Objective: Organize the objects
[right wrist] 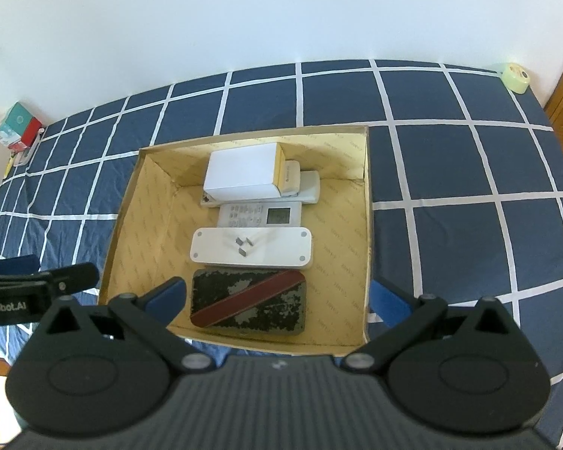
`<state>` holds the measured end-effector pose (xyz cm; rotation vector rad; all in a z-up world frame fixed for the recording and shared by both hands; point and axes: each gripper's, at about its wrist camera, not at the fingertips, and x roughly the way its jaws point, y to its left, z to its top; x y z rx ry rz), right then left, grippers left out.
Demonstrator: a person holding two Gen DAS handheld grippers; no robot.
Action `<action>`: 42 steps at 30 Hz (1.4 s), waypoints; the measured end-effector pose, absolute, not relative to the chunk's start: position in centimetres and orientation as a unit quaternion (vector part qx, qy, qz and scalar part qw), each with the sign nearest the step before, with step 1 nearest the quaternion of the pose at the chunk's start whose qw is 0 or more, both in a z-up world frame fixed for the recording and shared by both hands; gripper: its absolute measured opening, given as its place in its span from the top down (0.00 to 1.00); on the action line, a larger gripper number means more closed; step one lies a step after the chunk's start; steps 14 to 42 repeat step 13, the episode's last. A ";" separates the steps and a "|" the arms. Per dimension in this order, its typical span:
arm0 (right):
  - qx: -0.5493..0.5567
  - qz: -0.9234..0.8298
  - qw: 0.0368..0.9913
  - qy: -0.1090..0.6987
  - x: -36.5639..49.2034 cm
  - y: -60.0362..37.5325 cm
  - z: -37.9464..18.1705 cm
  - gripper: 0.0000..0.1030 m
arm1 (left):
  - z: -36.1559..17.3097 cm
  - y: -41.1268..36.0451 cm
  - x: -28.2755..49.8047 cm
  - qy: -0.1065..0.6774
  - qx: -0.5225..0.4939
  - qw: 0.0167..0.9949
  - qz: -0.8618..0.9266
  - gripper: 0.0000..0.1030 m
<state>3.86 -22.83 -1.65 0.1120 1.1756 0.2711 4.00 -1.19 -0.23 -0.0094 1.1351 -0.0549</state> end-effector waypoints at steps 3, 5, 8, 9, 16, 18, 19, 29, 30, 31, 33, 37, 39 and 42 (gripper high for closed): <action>0.052 0.127 0.822 0.553 3.9 -22.7 -1.7 0.00 | -0.2 -1.1 4.1 0.538 -0.003 0.842 -0.026 0.00; 0.052 0.128 0.822 0.552 3.9 -22.6 -1.7 0.00 | -0.2 -1.1 4.1 0.538 -0.002 0.842 -0.027 0.00; 0.053 0.126 0.823 0.552 4.0 -22.6 -1.7 0.00 | -0.2 -1.1 4.2 0.539 -0.001 0.842 -0.027 0.00; 0.053 0.126 0.823 0.552 4.0 -22.6 -1.7 0.00 | -0.2 -1.0 4.2 0.540 -0.001 0.842 -0.026 0.00; 0.053 0.126 0.822 0.552 4.0 -22.6 -1.7 0.00 | -0.3 -0.9 4.3 0.541 0.002 0.841 -0.026 0.00; 0.053 0.126 0.822 0.552 4.0 -22.6 -1.7 0.00 | -0.3 -0.9 4.3 0.541 0.002 0.841 -0.026 0.00; 0.053 0.126 0.822 0.552 4.0 -22.6 -1.7 0.00 | -0.3 -0.9 4.3 0.541 0.002 0.841 -0.026 0.00; 0.053 0.126 0.822 0.552 4.0 -22.6 -1.7 0.00 | -0.3 -0.9 4.3 0.541 0.002 0.841 -0.026 0.00; 0.053 0.126 0.822 0.552 4.0 -22.6 -1.7 0.00 | -0.3 -0.9 4.3 0.541 0.002 0.841 -0.026 0.00; 0.053 0.126 0.822 0.552 4.0 -22.6 -1.7 0.00 | -0.3 -0.9 4.3 0.541 0.002 0.841 -0.026 0.00; 0.053 0.126 0.822 0.552 4.0 -22.6 -1.7 0.00 | -0.3 -0.9 4.3 0.541 0.002 0.841 -0.026 0.00; 0.053 0.126 0.822 0.552 4.0 -22.6 -1.7 0.00 | -0.3 -0.9 4.3 0.541 0.002 0.841 -0.026 0.00; 0.053 0.126 0.822 0.552 4.0 -22.6 -1.7 0.00 | -0.3 -0.9 4.3 0.541 0.002 0.841 -0.026 0.00; 0.053 0.126 0.822 0.552 4.0 -22.6 -1.7 0.00 | -0.3 -0.9 4.3 0.541 0.002 0.841 -0.026 0.00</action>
